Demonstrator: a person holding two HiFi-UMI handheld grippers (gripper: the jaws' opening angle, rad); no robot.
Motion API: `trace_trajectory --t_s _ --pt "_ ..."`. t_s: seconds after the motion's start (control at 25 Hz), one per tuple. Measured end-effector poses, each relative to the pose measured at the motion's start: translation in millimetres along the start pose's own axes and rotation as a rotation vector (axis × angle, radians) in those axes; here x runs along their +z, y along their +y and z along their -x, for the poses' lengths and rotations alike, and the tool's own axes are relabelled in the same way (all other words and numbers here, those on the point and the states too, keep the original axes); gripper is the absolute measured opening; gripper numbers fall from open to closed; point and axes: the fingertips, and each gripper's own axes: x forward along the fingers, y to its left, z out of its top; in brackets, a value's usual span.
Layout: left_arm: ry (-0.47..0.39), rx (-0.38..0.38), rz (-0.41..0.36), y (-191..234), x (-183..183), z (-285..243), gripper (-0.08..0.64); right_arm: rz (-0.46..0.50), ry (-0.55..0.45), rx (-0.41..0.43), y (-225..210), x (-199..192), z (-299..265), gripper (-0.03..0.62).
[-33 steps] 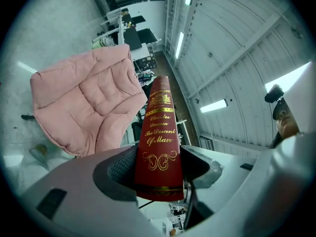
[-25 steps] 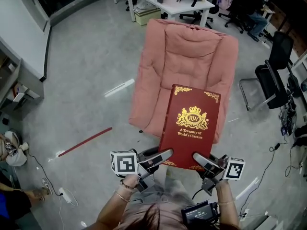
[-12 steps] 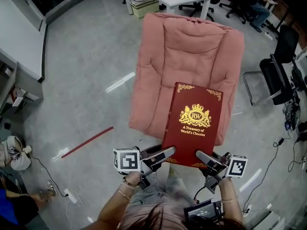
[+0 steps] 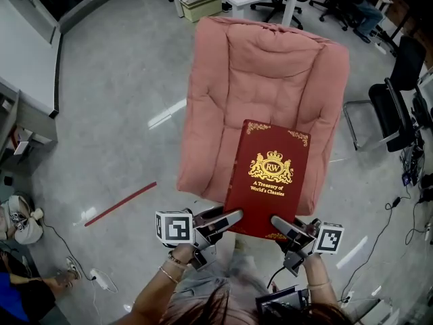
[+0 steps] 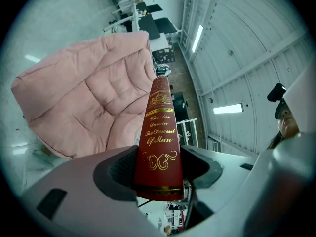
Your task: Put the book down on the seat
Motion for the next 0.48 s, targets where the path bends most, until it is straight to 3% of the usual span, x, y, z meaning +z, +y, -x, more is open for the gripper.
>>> trace_trajectory --t_s 0.48 --pt "0.037 0.059 0.057 38 24 -27 0.259 -0.068 0.008 -0.028 -48 24 -14 0.262"
